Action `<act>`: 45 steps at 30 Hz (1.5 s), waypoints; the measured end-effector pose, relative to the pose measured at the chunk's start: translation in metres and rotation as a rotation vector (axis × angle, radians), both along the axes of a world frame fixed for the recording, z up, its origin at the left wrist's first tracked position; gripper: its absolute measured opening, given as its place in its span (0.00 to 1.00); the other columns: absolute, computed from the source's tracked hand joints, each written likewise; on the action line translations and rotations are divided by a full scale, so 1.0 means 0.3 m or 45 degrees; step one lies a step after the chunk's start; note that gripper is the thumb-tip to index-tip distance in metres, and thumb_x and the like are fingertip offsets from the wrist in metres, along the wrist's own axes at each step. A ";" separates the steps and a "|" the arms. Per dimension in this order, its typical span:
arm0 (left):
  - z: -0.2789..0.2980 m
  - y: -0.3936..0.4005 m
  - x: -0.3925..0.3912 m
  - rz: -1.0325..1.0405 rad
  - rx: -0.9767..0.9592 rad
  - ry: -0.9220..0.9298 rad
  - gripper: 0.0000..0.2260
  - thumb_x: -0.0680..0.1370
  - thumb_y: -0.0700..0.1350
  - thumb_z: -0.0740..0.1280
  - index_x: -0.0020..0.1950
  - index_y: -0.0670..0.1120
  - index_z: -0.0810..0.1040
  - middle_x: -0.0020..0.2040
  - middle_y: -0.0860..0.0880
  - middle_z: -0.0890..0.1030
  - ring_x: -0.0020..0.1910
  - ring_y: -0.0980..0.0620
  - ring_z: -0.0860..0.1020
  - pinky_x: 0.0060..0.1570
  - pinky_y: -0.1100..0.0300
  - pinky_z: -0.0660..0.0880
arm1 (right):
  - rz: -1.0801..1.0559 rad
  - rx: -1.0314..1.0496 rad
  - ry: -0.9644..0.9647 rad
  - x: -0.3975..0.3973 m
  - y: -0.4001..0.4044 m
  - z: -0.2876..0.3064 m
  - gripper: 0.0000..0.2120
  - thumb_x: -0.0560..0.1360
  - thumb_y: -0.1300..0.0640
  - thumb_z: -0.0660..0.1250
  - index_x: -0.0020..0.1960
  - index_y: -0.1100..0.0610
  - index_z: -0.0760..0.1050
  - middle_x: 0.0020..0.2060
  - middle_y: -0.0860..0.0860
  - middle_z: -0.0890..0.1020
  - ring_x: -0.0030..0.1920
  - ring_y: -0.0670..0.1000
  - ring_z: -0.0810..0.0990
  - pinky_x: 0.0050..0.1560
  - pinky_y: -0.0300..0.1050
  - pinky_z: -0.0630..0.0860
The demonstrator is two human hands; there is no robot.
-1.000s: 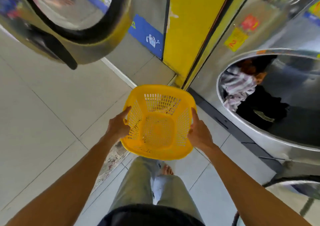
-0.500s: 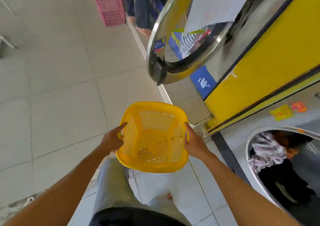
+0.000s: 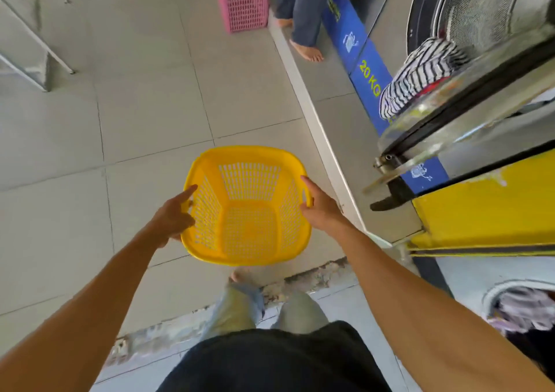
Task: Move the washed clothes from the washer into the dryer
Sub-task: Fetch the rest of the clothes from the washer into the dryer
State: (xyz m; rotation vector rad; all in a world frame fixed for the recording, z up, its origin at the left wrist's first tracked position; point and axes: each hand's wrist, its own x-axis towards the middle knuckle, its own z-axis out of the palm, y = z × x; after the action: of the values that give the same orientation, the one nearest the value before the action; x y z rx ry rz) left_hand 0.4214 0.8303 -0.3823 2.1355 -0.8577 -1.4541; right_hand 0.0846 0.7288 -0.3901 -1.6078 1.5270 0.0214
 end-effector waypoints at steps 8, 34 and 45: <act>0.090 -0.445 0.143 -0.143 -0.036 -0.174 0.40 0.73 0.28 0.64 0.77 0.61 0.61 0.74 0.43 0.68 0.62 0.36 0.76 0.44 0.37 0.81 | -0.199 0.056 -0.038 0.161 -0.334 0.072 0.36 0.79 0.59 0.60 0.78 0.33 0.50 0.74 0.52 0.71 0.65 0.59 0.77 0.61 0.50 0.76; -0.058 -2.278 -0.409 -1.140 0.008 -0.059 0.41 0.62 0.44 0.64 0.75 0.63 0.63 0.70 0.42 0.74 0.64 0.43 0.77 0.58 0.44 0.78 | -1.051 0.244 0.274 -0.212 -1.399 -0.040 0.38 0.72 0.62 0.63 0.79 0.42 0.56 0.64 0.60 0.74 0.61 0.64 0.78 0.54 0.53 0.77; -0.411 -2.796 -0.687 -1.639 0.245 -0.251 0.42 0.74 0.30 0.64 0.75 0.68 0.57 0.72 0.48 0.70 0.50 0.44 0.80 0.26 0.58 0.80 | -1.249 0.398 0.281 -0.315 -1.635 -0.349 0.36 0.71 0.63 0.62 0.76 0.43 0.62 0.66 0.56 0.79 0.65 0.63 0.77 0.62 0.49 0.72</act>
State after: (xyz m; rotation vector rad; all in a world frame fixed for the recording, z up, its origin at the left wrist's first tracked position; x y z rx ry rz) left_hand 0.2154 -0.0084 -0.5055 1.8338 -2.5321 -1.8561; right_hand -0.0099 0.2383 -0.4948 -0.5142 2.2101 -0.1025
